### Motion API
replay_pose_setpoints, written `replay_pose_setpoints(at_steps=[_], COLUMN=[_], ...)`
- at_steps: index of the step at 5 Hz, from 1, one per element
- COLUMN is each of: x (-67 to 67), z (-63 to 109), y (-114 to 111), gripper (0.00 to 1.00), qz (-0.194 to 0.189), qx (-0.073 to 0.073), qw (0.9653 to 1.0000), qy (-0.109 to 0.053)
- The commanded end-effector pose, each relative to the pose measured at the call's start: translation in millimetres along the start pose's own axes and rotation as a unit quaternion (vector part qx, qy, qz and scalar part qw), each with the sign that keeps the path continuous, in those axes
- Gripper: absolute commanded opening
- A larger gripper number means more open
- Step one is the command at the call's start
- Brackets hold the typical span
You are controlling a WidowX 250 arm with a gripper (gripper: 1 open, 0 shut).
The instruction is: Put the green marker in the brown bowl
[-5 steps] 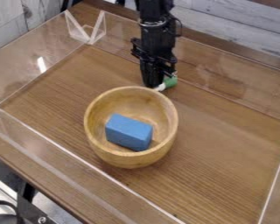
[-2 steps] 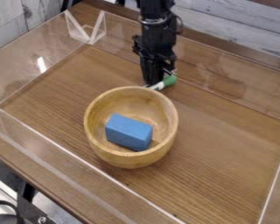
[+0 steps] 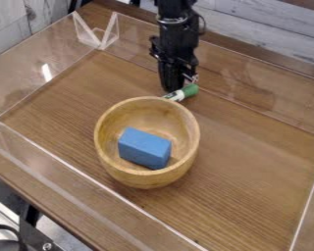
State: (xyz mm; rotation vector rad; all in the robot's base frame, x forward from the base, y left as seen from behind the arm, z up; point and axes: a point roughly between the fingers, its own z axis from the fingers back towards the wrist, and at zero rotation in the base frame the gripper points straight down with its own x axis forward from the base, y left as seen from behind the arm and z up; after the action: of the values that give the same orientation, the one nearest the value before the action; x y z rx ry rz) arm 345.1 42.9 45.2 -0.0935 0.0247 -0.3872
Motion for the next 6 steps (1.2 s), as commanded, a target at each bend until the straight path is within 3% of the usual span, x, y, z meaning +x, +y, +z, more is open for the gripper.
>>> replay_pose_setpoints(at_steps=[1, 3, 4, 6], x=[10.3, 12.2, 9.7, 3.2], z=[29.4, 31.3, 31.3, 30.4], y=[6.4, 11.0, 8.3, 1.0], gripper=[0.00, 0.00, 1.00, 1.00], qz=[-0.006, -0.011, -0.021, -0.042], qx=[0.026, 0.029, 0.029, 0.033], qw=[0.9989, 0.9986, 0.9984, 0.9976], qy=[-0.039, -0.043, -0.043, -0.043])
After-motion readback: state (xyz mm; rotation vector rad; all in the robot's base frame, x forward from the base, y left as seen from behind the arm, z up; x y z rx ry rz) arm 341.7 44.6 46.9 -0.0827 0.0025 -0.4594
